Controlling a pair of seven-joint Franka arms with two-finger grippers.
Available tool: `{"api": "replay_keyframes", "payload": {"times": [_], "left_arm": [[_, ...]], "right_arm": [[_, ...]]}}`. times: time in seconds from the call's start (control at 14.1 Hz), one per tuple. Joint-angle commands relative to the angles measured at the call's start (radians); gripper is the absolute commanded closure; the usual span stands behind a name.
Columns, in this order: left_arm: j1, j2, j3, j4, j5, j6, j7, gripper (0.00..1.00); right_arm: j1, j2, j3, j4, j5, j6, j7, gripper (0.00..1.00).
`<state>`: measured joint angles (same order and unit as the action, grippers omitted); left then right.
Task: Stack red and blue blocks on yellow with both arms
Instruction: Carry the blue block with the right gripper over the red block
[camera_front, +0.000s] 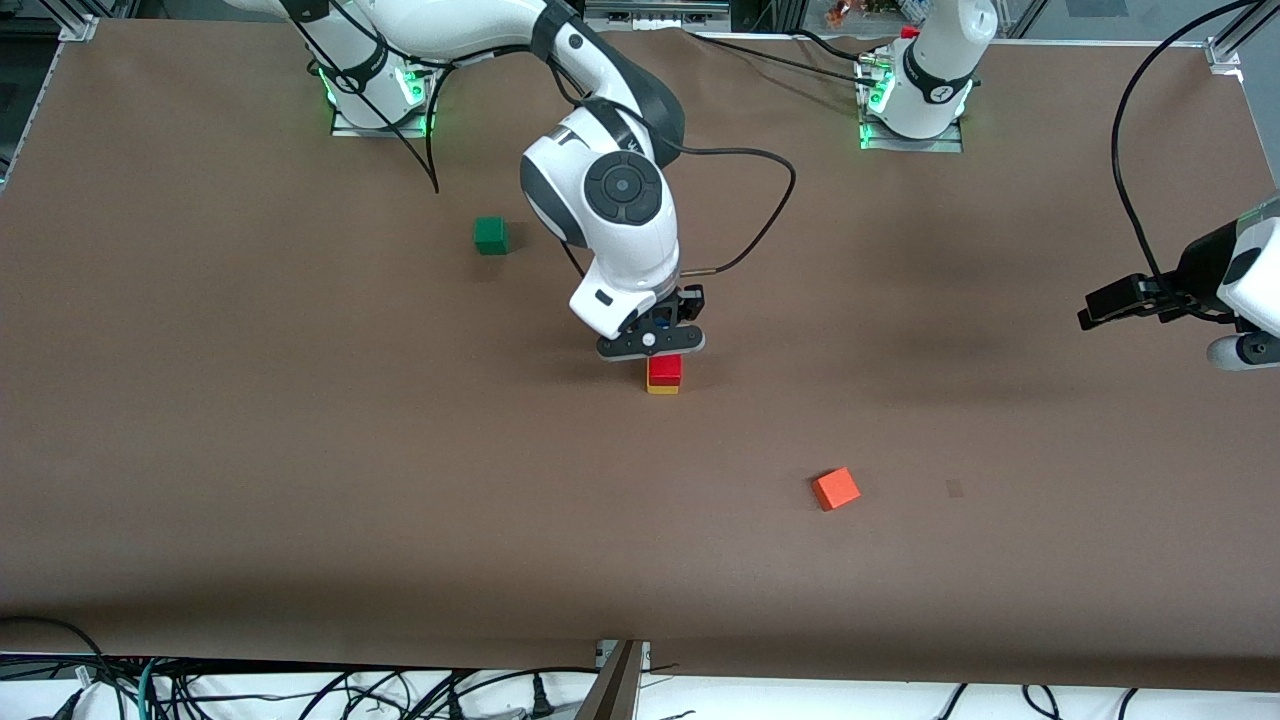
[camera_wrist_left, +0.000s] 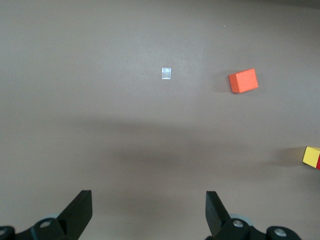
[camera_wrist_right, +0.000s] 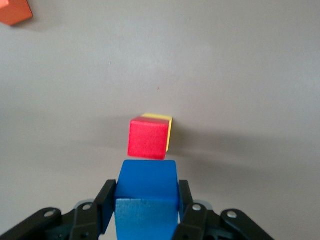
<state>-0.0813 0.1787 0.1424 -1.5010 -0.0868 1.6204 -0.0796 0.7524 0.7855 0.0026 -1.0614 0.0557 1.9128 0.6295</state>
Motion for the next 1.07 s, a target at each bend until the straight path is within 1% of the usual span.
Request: {"api": "replay_keyframes", "payload": {"times": [0.0,0.28,0.57,0.78,1.0], "left_arm": [[0.02,-0.008,-0.003,-0.004,0.016,0.007,0.024,0.0],[0.032,-0.008,-0.004,0.001,0.015,0.007,0.024,0.0],[0.031,-0.001,-0.006,0.007,0.016,0.009,0.023,0.0],[0.031,0.001,-0.007,0.007,0.013,0.01,0.023,0.0],[0.029,0.001,-0.007,0.007,0.013,0.012,0.023,0.0]], "right_arm": [[-0.018,0.037,0.01,0.064,-0.008,-0.009,-0.024,0.6],[-0.019,0.061,0.011,0.069,0.004,0.032,-0.019,0.6],[-0.022,0.075,0.01,0.069,0.055,0.031,-0.011,0.61],[-0.041,0.081,0.01,0.069,0.145,0.006,0.001,0.61],[-0.05,0.083,0.01,0.069,0.182,0.009,0.038,0.61]]}}
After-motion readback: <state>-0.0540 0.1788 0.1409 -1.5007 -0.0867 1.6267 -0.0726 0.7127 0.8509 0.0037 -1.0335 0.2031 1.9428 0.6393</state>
